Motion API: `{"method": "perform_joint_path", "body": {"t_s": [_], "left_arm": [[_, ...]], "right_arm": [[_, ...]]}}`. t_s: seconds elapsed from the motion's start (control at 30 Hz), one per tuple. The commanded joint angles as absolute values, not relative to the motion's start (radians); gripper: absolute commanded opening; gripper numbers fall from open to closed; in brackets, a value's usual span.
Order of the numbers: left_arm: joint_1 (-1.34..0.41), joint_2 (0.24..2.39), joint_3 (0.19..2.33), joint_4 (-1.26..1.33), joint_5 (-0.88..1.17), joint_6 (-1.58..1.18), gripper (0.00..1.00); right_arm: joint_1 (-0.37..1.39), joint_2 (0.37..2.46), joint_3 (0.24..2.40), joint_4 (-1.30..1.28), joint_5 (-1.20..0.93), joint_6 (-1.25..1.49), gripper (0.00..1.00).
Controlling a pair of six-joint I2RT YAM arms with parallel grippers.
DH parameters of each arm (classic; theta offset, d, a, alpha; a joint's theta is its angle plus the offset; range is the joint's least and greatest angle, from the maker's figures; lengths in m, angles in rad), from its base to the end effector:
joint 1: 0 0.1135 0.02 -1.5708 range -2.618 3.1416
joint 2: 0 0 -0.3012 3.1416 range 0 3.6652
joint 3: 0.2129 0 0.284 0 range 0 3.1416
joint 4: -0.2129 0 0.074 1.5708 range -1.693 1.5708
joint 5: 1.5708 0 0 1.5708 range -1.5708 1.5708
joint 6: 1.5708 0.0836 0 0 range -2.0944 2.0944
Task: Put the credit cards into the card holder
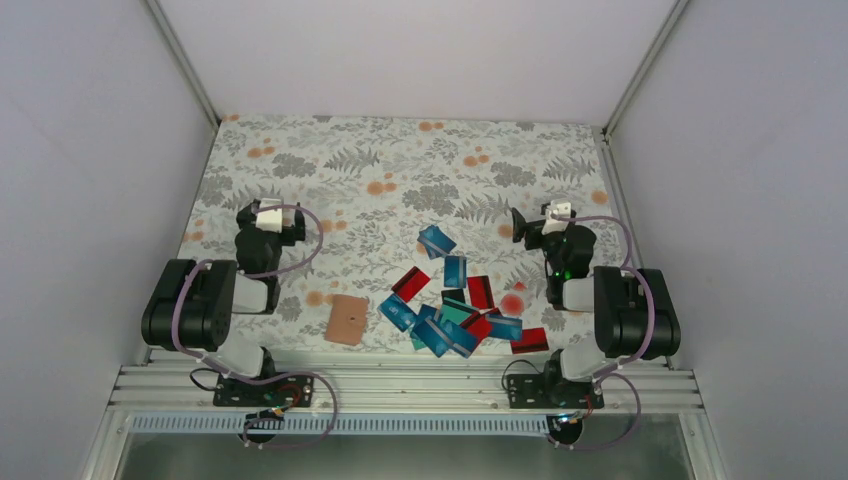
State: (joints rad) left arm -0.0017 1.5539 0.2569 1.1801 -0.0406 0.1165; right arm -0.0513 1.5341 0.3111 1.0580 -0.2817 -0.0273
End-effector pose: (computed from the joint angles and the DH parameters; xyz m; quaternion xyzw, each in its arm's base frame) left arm 0.3042 0.0029 0.1453 0.0307 0.7465 0.0533 0.6625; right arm 0.3130 0.0072 0.1486 -0.0817 0.7565 0.0819 0.6437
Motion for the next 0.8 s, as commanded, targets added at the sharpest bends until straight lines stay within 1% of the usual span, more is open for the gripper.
{"method": "perform_joint_path", "body": {"t_s": [0.0,0.43,0.5,0.53,0.57,0.6,0.63,0.7,0.77], "left_arm": [[0.006,1.551,0.252,1.226,-0.017,0.117,1.00],[0.006,1.548,0.249,1.231,-0.018,0.118,1.00],[0.006,1.528,0.269,1.173,-0.034,0.109,1.00],[0.005,1.511,0.291,1.112,-0.056,0.101,1.00],[0.005,1.485,0.356,0.988,-0.077,0.087,1.00],[0.005,1.462,0.418,0.866,-0.096,0.072,1.00],[0.005,1.442,0.465,0.771,-0.101,0.064,1.00],[0.002,1.398,0.522,0.663,-0.106,0.040,1.00],[0.002,1.351,0.586,0.555,-0.117,-0.010,1.00]], "right_arm": [[-0.058,1.519,0.310,1.111,-0.282,-0.033,1.00],[-0.058,1.522,0.316,1.106,-0.280,-0.032,1.00],[-0.058,1.518,0.336,1.068,-0.227,-0.008,1.00],[-0.057,1.514,0.344,1.051,-0.223,-0.009,1.00],[-0.056,1.493,0.365,1.005,-0.235,-0.016,1.00],[-0.056,1.481,0.423,0.877,-0.235,-0.015,1.00],[-0.055,1.483,0.526,0.749,-0.226,-0.001,1.00],[-0.053,1.483,0.629,0.563,-0.247,0.017,1.00],[-0.040,1.445,0.686,0.476,-0.234,0.046,1.00]]}}
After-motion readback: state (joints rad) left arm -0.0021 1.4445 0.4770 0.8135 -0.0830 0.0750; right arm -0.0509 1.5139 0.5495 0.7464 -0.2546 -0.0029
